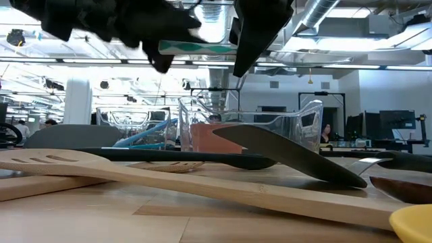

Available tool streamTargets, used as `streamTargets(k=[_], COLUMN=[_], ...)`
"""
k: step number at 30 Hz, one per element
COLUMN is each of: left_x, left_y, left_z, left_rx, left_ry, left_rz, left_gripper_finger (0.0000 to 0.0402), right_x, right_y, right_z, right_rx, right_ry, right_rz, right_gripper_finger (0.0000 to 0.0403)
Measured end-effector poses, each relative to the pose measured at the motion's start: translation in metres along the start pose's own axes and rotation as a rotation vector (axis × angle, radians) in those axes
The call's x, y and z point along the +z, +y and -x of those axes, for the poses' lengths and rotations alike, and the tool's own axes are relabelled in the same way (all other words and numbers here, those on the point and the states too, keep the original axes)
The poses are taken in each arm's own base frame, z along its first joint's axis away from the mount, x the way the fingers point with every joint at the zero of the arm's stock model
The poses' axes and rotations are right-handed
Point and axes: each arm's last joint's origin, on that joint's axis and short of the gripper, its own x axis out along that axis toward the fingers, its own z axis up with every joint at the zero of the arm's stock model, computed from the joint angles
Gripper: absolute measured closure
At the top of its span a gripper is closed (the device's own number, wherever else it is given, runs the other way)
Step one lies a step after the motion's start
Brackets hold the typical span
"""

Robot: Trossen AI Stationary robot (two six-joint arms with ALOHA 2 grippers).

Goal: Pick & Place Kitchen Items
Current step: Put the white table knife into the orange bin

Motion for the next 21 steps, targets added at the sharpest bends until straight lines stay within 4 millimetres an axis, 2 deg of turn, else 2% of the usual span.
streamTargets(k=[4, 10, 17, 21], left_x=[0.020, 0.037, 0.047, 0.047], left_y=[-0.001, 0.001, 0.005, 0.008], left_z=[0.017, 0.054, 0.097, 0.117], left_rx=[-0.009, 0.009, 0.021, 0.014], left_ry=[-0.033, 0.045, 0.124, 0.082], left_rz=[-0.048, -0.064, -0.060, -0.061], left_gripper_finger=[0.0261, 0.0275, 0.0312, 0.0351], right_x=[-0.002, -0.006, -0.005, -0.002], right_y=[0.000, -0.002, -0.003, -0.012], right_z=[0.000, 0.001, 0.010, 0.018], right_rx=[-0.004, -0.016, -0.033, -0.041], right_ry=[0.019, 0.055, 0.028, -0.010], right_rz=[0.002, -0.019, -0.025, -0.028], right_gripper_finger=[0.0391, 0.0391, 0.0391, 0.0391])
